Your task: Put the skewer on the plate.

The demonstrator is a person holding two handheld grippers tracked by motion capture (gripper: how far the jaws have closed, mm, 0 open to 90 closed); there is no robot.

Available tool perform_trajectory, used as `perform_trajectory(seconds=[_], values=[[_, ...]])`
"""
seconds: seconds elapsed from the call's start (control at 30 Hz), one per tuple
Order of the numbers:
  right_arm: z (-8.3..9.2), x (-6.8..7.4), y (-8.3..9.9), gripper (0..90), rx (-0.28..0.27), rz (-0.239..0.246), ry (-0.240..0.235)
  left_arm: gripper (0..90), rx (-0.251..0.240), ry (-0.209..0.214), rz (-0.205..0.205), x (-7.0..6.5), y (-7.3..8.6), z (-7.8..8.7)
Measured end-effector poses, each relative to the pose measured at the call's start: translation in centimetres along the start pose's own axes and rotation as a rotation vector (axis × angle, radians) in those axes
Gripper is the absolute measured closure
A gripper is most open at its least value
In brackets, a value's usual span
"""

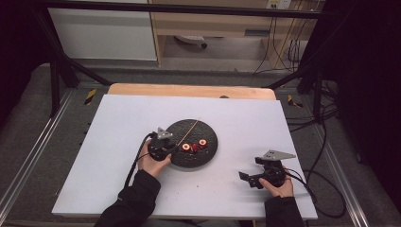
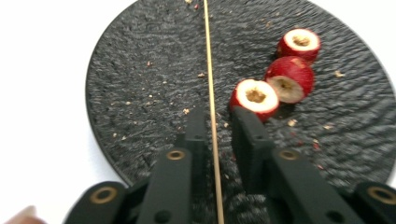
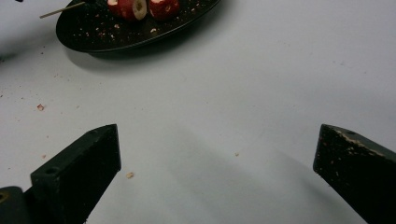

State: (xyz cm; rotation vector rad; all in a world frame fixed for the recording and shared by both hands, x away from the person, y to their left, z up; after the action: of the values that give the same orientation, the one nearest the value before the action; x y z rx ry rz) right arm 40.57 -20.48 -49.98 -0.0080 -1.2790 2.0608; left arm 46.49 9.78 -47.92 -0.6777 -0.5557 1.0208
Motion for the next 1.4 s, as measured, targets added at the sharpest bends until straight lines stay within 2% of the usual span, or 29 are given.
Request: perform_trajectory(seconds=[0.17, 0.23, 0.33, 0.5, 0.63, 0.77, 0.97, 1.17, 1.33, 1.4], values=[[0.0, 0.0, 0.0, 1.9, 0.002, 0.000, 0.001, 55.2, -0.031, 0.041, -0.017, 0.6, 0.3, 1.6], [0.0, 0.0, 0.0, 1.9, 0.002, -0.002, 0.001, 48.2, -0.041, 0.044, -0.031, 0.9, 0.5, 2.1], [0.0, 0.0, 0.0, 1.8, 0.001, -0.003, 0.000, 39.4, -0.042, 0.057, -0.058, 1.4, 1.2, 2.8], [0.0, 0.0, 0.0, 1.6, 0.003, -0.007, -0.003, 27.1, -0.058, 0.090, -0.070, 2.2, 2.5, 4.0], [-0.1, 0.0, 0.0, 1.4, 0.002, -0.003, -0.005, 17.2, -0.074, 0.099, -0.072, 3.1, 3.9, 4.7], [-0.1, 0.0, 0.1, 1.3, 0.006, -0.005, -0.004, 9.4, -0.091, 0.077, -0.076, 4.4, 5.4, 5.3], [-0.2, 0.1, 0.1, 1.2, 0.008, -0.006, -0.010, 5.6, -0.106, 0.054, -0.048, 6.4, 7.6, 5.9], [-0.4, 0.1, 0.4, 1.1, 0.022, -0.007, -0.009, 5.2, -0.098, 0.064, -0.035, 7.4, 9.6, 6.1], [-0.5, 0.1, 0.5, 1.0, 0.036, 0.002, -0.009, 5.7, -0.100, 0.054, -0.006, 8.1, 10.3, 6.4], [-0.5, 0.2, 0.6, 1.0, 0.036, 0.001, -0.012, 5.8, -0.101, 0.047, -0.014, 8.2, 10.3, 6.5]])
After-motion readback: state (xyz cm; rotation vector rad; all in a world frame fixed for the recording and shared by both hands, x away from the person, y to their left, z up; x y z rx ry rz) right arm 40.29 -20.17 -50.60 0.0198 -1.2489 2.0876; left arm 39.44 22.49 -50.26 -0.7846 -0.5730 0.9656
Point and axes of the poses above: each handheld gripper's, and its own axes: z roughly backward along the jaws, y roughly out of its underside, x roughly to its left, the point moved 8 cm from there along -z, roughly forward along the jaws, and after that the axes turned 15 degrees about -y, right-handed, at the moved point
